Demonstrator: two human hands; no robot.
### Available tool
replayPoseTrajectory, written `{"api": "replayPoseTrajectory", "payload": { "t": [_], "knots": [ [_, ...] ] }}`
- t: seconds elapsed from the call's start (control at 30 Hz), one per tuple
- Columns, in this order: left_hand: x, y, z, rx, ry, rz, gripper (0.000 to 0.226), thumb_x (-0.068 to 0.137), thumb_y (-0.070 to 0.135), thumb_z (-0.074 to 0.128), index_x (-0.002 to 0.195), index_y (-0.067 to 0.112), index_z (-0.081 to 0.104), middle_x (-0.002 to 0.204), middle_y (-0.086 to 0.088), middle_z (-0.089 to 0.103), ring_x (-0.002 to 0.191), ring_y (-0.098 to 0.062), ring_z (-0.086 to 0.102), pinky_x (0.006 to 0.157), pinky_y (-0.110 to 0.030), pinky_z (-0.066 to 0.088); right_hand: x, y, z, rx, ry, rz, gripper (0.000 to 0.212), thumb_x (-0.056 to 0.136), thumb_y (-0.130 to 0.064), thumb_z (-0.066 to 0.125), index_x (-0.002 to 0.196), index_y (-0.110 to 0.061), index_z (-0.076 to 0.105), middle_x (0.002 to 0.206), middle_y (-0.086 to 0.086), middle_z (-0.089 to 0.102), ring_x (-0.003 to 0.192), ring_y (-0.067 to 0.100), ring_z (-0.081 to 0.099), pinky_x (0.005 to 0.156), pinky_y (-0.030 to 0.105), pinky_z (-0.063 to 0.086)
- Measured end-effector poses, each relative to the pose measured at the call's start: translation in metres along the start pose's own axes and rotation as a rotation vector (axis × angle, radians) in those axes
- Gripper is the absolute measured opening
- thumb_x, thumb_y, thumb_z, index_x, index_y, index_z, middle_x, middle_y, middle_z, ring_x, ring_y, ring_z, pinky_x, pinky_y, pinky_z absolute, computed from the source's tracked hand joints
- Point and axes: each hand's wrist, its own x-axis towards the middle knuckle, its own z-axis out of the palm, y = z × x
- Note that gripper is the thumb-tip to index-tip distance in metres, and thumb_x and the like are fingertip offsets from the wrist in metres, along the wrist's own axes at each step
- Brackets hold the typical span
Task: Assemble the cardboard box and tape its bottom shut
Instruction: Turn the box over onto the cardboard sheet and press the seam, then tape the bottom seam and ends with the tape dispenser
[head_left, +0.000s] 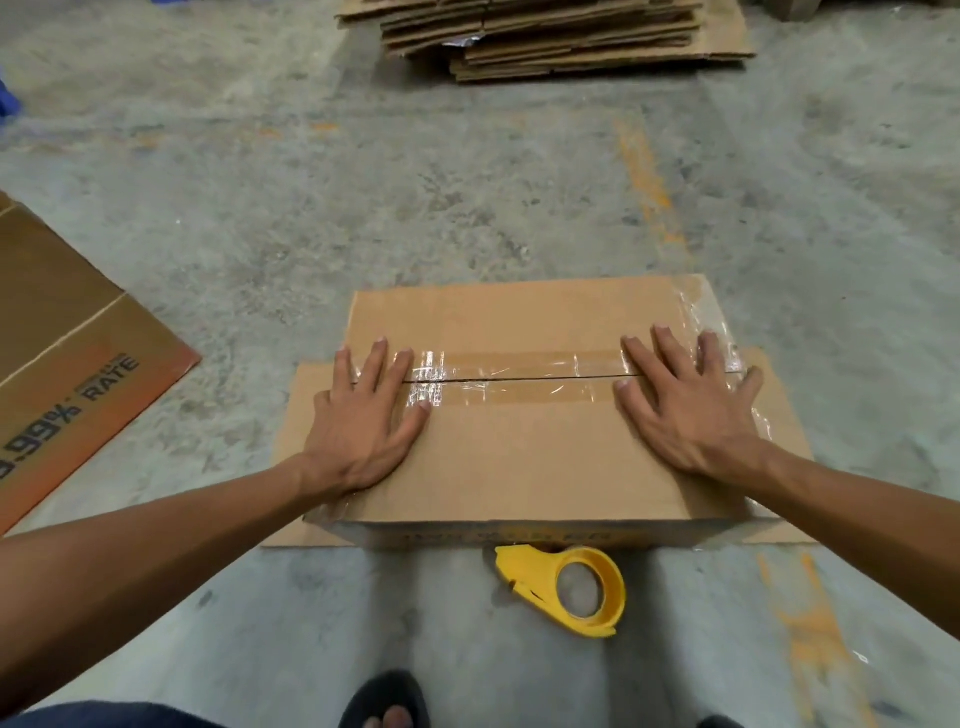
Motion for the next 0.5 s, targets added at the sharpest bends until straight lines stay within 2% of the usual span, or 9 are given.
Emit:
{"api": "replayPoseTrajectory", "payload": {
  "t": [0.1, 0.2, 0.3, 0.37, 0.4, 0.47, 0.5],
  "knots": [
    [0.002, 0.008, 0.006, 0.014, -0.011, 0.03, 0.077, 0.088, 0.072, 0.013, 0.154, 0.035, 0.004, 0.165, 0.005, -0.004, 0.15, -0.036, -0.008, 0.11, -0.061, 0.025, 0.007, -0.002, 0.0, -0.005, -0.023, -0.003, 0.064, 0.09, -0.071, 0.008, 0.15, -0.05, 0.003, 0.165, -0.015, -0.001, 0.15, 0.032, -0.003, 0.104, 0.077, 0.002],
    [-0.003, 0.021, 0.011, 0.061, -0.024, 0.051, 0.077, 0.089, 0.071, 0.014, 0.155, 0.032, 0.005, 0.166, 0.001, -0.002, 0.15, -0.038, -0.004, 0.11, -0.061, 0.025, 0.004, -0.001, 0.001, -0.043, -0.029, -0.04, 0.066, 0.091, -0.07, 0.009, 0.152, -0.046, 0.006, 0.165, -0.012, 0.001, 0.15, 0.031, -0.001, 0.109, 0.072, 0.004],
    [0.004, 0.034, 0.007, 0.145, 0.0, 0.087, 0.08, 0.089, 0.071, 0.012, 0.156, 0.028, 0.005, 0.166, -0.005, -0.001, 0.15, -0.038, -0.003, 0.115, -0.061, 0.006, 0.0, -0.016, -0.006, 0.014, -0.061, -0.176, 0.066, 0.093, -0.065, 0.013, 0.154, -0.04, 0.012, 0.166, -0.008, 0.004, 0.151, 0.028, 0.0, 0.114, 0.066, 0.002],
    [0.018, 0.047, 0.0, 0.12, 0.026, 0.138, 0.08, 0.089, 0.07, 0.01, 0.156, 0.028, 0.0, 0.165, -0.005, -0.006, 0.151, -0.032, -0.008, 0.117, -0.057, -0.007, -0.008, -0.036, -0.014, 0.042, -0.007, -0.368, 0.063, 0.094, -0.059, 0.016, 0.15, -0.035, 0.029, 0.163, -0.002, 0.022, 0.15, 0.025, 0.012, 0.117, 0.06, 0.008],
    [0.02, 0.05, -0.003, 0.104, 0.028, 0.175, 0.08, 0.089, 0.069, 0.01, 0.157, 0.028, -0.002, 0.165, -0.005, -0.007, 0.151, -0.03, -0.01, 0.118, -0.055, -0.009, -0.016, -0.049, -0.016, 0.054, 0.044, -0.507, 0.058, 0.094, -0.055, 0.022, 0.145, -0.031, 0.04, 0.157, 0.001, 0.036, 0.146, 0.026, 0.024, 0.117, 0.057, 0.015],
    [0.021, 0.055, -0.007, 0.127, 0.038, 0.233, 0.08, 0.088, 0.068, 0.009, 0.157, 0.027, -0.002, 0.166, -0.004, -0.008, 0.151, -0.027, -0.011, 0.12, -0.052, -0.007, -0.038, -0.07, -0.017, 0.071, 0.167, -0.818, 0.044, 0.096, -0.04, 0.038, 0.129, -0.021, 0.059, 0.133, 0.006, 0.058, 0.127, 0.028, 0.048, 0.108, 0.051, 0.032],
    [0.009, 0.038, 0.006, 0.116, 0.005, 0.213, 0.08, 0.089, 0.067, 0.009, 0.157, 0.027, -0.002, 0.166, -0.004, -0.008, 0.151, -0.027, -0.01, 0.12, -0.051, -0.006, -0.052, -0.091, -0.001, 0.106, 0.142, -0.998, 0.036, 0.095, -0.032, 0.044, 0.122, -0.017, 0.063, 0.12, 0.008, 0.063, 0.114, 0.029, 0.054, 0.099, 0.047, 0.039]
  ]
}}
